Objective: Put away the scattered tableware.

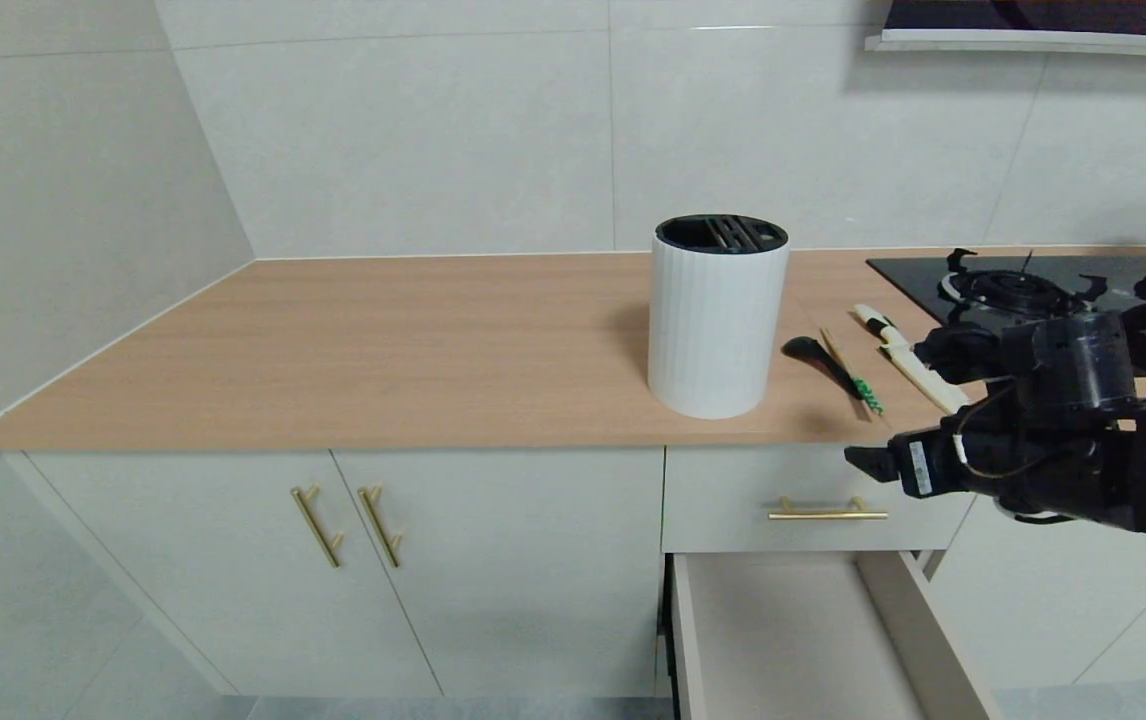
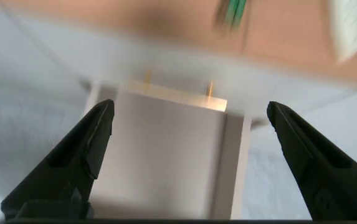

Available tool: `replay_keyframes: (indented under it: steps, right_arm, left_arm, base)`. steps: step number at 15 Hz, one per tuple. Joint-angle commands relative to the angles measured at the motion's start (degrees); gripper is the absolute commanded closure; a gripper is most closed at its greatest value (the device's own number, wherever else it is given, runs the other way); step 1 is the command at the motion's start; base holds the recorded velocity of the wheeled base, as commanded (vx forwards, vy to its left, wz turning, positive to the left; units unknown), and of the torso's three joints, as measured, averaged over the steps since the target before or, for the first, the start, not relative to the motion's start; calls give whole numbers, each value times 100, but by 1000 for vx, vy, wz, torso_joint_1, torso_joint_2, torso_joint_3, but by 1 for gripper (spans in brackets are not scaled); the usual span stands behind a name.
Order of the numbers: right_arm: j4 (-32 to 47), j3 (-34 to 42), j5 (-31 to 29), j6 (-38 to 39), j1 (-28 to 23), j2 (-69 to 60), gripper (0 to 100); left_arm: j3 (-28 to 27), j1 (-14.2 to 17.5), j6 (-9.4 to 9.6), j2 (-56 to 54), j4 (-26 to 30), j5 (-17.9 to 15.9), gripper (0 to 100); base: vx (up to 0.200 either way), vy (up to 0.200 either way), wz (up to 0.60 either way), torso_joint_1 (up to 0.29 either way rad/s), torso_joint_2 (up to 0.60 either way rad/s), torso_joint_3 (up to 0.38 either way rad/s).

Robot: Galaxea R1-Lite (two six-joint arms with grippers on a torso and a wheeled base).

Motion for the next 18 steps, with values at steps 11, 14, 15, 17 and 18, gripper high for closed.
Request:
replay_keyframes:
  steps: [11,14,15,17,18]
  right_arm:
    - [970,-1988,-843,1701,-6,1022,0]
    - [1049,-2067,-870,1754,-76,1215,0]
    - [1040,-2084,-879,1754,-94,1286,0]
    - [1014,-2102,-879,1754,-138,1453,0]
    - [935,-2102,-879,1754,-164,1532,0]
  left_arm:
    - [0,2,4,7,-1,-2,0]
    - [0,2,4,7,-1,-2,0]
    - [0,2,4,7,-1,-2,0]
    - [0,2,4,7,-1,-2,0]
    - [0,2,4,7,-1,-2,0]
  base:
    - [0,0,0,0,0,0]
    - [0,0,0,0,0,0]
    - [0,0,0,0,0,0]
    - [0,0,0,0,0,0]
    - [0,0,0,0,0,0]
